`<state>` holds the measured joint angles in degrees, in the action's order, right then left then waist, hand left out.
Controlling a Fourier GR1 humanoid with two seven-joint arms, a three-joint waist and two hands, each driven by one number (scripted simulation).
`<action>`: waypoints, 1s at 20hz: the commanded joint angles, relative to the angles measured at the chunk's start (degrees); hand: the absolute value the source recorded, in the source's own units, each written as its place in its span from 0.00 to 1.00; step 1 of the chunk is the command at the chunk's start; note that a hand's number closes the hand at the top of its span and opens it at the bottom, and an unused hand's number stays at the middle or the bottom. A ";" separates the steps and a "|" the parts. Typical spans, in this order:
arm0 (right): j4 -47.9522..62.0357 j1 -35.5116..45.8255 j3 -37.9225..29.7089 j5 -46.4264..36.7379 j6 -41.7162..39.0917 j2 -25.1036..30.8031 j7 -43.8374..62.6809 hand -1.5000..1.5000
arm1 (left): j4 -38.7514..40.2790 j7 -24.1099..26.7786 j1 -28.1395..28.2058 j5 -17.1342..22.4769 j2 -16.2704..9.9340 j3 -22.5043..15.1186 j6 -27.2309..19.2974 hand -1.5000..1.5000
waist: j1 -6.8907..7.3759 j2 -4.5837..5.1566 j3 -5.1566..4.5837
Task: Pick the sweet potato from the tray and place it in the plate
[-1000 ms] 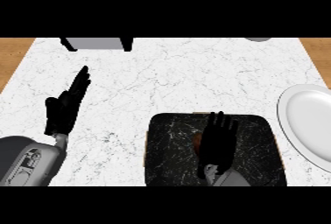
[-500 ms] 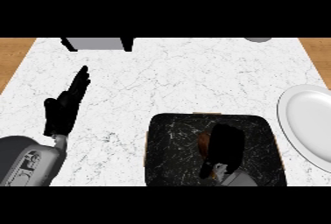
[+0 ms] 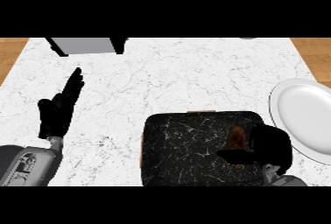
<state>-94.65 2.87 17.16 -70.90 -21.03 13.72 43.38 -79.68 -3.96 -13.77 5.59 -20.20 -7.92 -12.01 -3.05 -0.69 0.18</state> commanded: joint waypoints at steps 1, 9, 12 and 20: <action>-1.34 -4.76 -9.29 8.38 2.58 8.44 -10.56 1.00 | 0.60 0.06 1.20 0.40 -0.25 1.36 -0.88 0.50 | -4.11 0.24 0.63; -0.82 -5.29 -29.53 24.67 10.50 20.85 -33.56 1.00 | -0.10 0.14 2.92 0.83 -1.01 2.40 -0.94 0.50 | -4.97 -0.88 0.69; 0.40 -4.20 -36.78 31.08 14.65 23.23 -42.87 1.00 | -0.50 0.58 4.11 1.16 -1.41 2.54 -0.30 0.50 | -3.81 -1.06 0.71; 13.60 -5.25 -52.03 49.45 11.70 31.09 -72.81 1.00 | -2.27 0.08 2.33 1.60 -1.78 2.07 1.36 0.50 | -0.66 0.09 0.42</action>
<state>-87.13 -2.27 -28.17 -29.40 -7.89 41.40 -16.65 -80.88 -3.61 -10.70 6.82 -21.49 -5.70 -11.79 -5.57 -1.04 0.71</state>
